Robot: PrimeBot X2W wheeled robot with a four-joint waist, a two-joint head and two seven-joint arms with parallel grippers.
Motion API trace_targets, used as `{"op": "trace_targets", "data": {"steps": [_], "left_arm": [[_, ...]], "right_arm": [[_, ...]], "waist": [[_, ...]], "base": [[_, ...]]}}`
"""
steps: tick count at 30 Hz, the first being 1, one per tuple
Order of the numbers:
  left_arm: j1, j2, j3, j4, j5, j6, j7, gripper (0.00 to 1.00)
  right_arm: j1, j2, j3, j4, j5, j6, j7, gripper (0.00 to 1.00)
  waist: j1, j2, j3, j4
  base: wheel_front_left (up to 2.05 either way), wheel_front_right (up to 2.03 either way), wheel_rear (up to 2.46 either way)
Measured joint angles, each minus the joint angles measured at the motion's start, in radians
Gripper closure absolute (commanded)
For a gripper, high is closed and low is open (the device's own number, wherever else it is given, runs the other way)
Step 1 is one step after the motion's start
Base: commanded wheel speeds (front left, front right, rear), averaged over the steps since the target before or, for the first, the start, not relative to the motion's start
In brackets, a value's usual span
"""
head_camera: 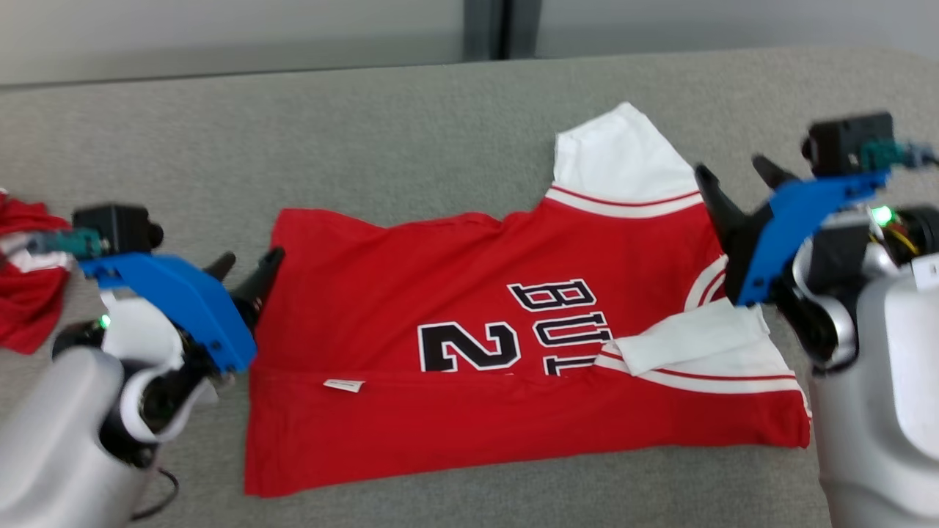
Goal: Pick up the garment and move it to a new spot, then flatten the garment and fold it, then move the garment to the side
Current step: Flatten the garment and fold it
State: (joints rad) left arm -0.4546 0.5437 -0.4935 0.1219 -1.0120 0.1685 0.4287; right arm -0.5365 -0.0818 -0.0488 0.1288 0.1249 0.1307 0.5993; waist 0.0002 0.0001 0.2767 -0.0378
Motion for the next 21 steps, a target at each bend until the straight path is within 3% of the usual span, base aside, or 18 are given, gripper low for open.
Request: {"op": "trace_targets", "data": {"steps": [7, 13, 21], "left_arm": [[-0.207, 0.082, 0.028, 0.084, -0.044, -0.047, 0.178, 0.0], [-0.298, 0.135, -0.002, 0.1, -0.041, -0.046, 0.32, 0.0], [-0.327, 0.151, -0.028, 0.084, -0.031, -0.052, 0.371, 0.0]], "right_arm": [[-0.262, -0.026, 0.097, 0.169, 0.037, 0.0, 0.01, 0.0], [-0.391, -0.03, 0.127, 0.282, 0.049, 0.0, -0.048, 0.0], [-0.45, -0.03, 0.131, 0.385, 0.057, 0.0, -0.118, 0.0]], "waist": [[0.0003, 0.0003, 0.124, -0.059], [0.0003, 0.0004, 0.213, -0.085], [-0.0001, 0.0003, 0.248, -0.098]], "base": [[0.0, 0.0, 0.0], [0.0, 0.0, 0.0], [0.0, 0.0, 0.0]]}}
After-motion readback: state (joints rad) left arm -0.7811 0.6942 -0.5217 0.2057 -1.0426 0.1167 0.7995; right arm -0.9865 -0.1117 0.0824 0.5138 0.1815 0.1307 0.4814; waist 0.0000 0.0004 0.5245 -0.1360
